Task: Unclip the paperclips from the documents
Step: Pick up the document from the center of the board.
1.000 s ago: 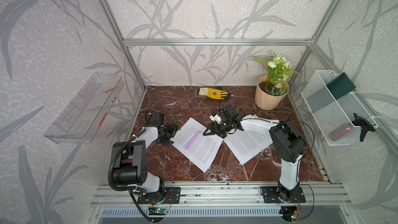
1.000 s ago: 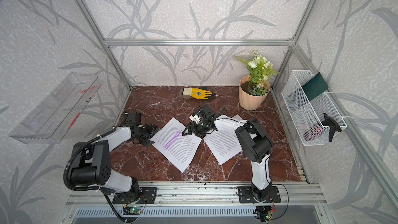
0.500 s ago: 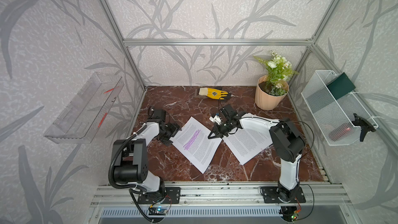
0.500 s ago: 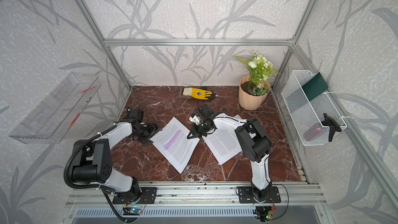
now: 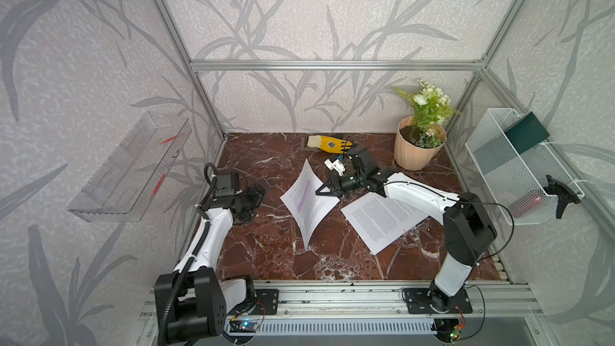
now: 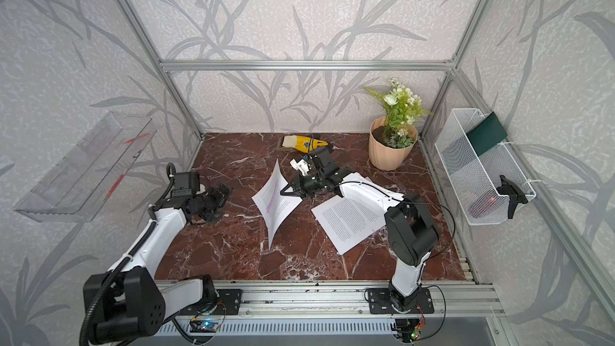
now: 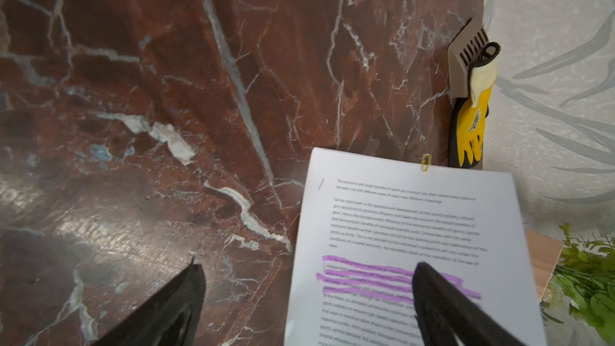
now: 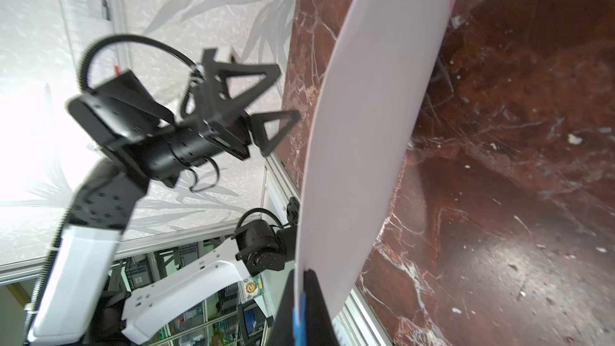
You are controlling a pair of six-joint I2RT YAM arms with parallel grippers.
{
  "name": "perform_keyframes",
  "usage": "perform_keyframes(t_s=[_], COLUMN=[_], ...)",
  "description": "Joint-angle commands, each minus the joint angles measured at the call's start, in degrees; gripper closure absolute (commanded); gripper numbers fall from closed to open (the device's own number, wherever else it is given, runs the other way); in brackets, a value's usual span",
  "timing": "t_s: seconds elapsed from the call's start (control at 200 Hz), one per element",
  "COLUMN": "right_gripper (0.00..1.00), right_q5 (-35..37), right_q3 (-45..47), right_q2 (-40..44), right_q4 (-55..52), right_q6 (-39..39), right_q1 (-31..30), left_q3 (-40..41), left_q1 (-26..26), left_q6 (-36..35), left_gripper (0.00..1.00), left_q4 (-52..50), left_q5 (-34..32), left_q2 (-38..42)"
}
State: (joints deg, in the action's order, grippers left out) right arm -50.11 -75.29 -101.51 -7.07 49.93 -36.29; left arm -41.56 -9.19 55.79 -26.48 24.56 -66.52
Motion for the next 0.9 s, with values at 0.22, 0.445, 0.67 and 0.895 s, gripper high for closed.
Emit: perform_keyframes(t_s=[0.22, 0.445, 0.67, 0.895], right_gripper=[1.00, 1.00, 1.00, 0.99], right_q5=[0.8, 2.3, 4.6, 6.2], right_q3=[4.1, 2.2, 1.4, -1.1], right_q2=[2.7, 0.5, -2.5, -4.9], right_q4=[30.5, 38.9, 50.0, 55.0], right_q6=[25.7, 31.9, 37.3, 38.4], right_q1=[0.5, 0.1, -1.1, -1.2], left_q3=[17.0, 18.8, 20.6, 22.1], left_q1=[1.8, 8.7, 15.7, 18.0], left_q6=[28.4, 38.4, 48.5, 55.0], left_gripper=[0.01, 0.01, 0.01, 0.01], left_q4=[39.4, 49.7, 65.9, 71.8], left_q5=[8.3, 3.8, -0.7, -5.0], left_q2=[1.3, 1.4, -3.7, -3.8])
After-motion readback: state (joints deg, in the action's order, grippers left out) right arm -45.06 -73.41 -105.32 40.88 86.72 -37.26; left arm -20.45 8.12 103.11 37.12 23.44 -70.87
